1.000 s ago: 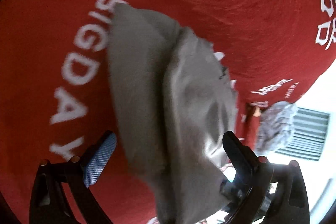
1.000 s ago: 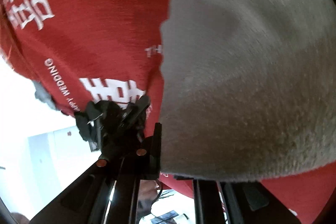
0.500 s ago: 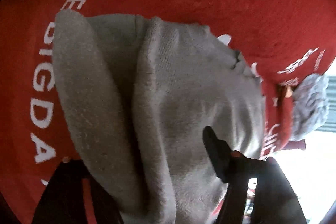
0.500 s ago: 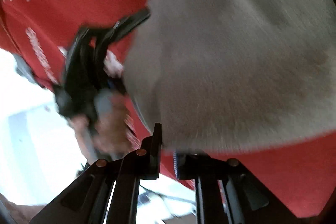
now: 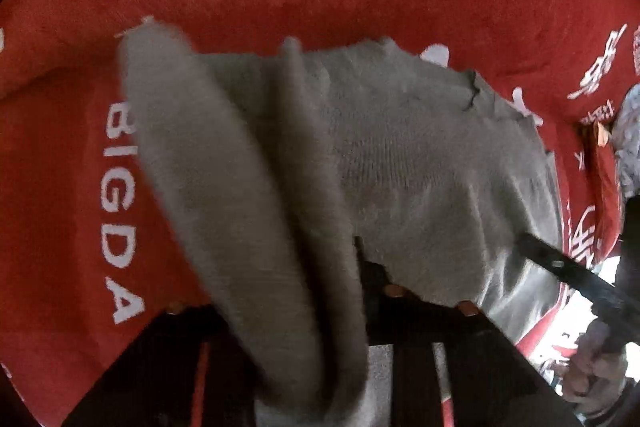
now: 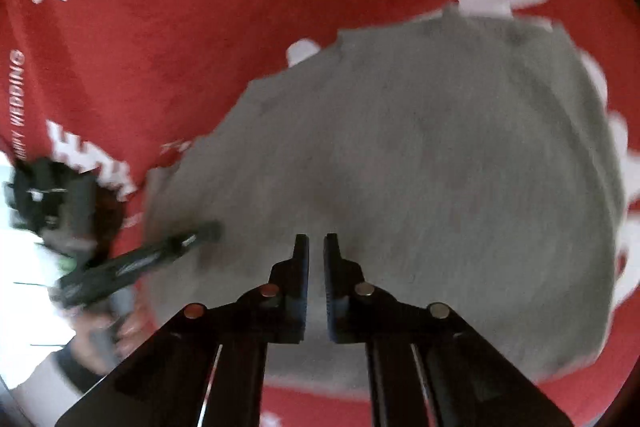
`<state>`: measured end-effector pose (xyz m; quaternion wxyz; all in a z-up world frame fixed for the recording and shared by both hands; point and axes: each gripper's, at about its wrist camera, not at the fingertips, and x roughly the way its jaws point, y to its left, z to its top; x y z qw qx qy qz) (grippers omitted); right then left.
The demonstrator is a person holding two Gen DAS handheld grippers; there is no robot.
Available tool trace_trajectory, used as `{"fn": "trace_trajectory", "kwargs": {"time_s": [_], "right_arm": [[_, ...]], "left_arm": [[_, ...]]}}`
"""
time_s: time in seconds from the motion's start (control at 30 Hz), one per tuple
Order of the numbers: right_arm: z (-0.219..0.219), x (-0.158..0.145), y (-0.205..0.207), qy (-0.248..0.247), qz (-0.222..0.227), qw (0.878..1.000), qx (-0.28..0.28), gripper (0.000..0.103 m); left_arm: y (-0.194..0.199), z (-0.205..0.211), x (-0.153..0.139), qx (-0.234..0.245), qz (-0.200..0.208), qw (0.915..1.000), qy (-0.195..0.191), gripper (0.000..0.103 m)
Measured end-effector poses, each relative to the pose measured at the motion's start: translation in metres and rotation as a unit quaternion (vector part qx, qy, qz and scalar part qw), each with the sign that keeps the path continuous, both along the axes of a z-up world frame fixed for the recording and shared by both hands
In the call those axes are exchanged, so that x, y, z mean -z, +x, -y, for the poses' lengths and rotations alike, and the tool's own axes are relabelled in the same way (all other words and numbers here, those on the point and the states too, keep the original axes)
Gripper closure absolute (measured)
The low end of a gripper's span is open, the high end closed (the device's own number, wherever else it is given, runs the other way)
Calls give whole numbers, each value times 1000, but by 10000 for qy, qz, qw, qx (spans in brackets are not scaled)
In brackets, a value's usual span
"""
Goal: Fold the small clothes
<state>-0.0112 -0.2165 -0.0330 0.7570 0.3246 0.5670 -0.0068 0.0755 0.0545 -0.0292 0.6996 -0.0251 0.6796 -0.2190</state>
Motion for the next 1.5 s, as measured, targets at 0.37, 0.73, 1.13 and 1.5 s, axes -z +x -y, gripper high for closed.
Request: {"fn": "trace_trajectory", "kwargs": {"time_s": [0.37, 0.73, 1.13, 1.5], "right_arm": [[-4, 37, -6, 304, -152, 9987, -388, 102], [101, 17, -74, 1513, 333, 9846, 810, 97], [155, 70, -103, 2599, 246, 9515, 1627, 97], [191, 68, -138, 2850, 514, 9322, 2169, 96]], "left_arm": [[-11, 60, -89, 185, 522, 9915, -1174, 87], [-47, 258, -96, 1599, 897, 9802, -744, 87], [-79, 312, -85, 2225, 1647, 9605, 283, 24], [-66, 294, -124, 1951, 1362, 9675, -862, 24]]}}
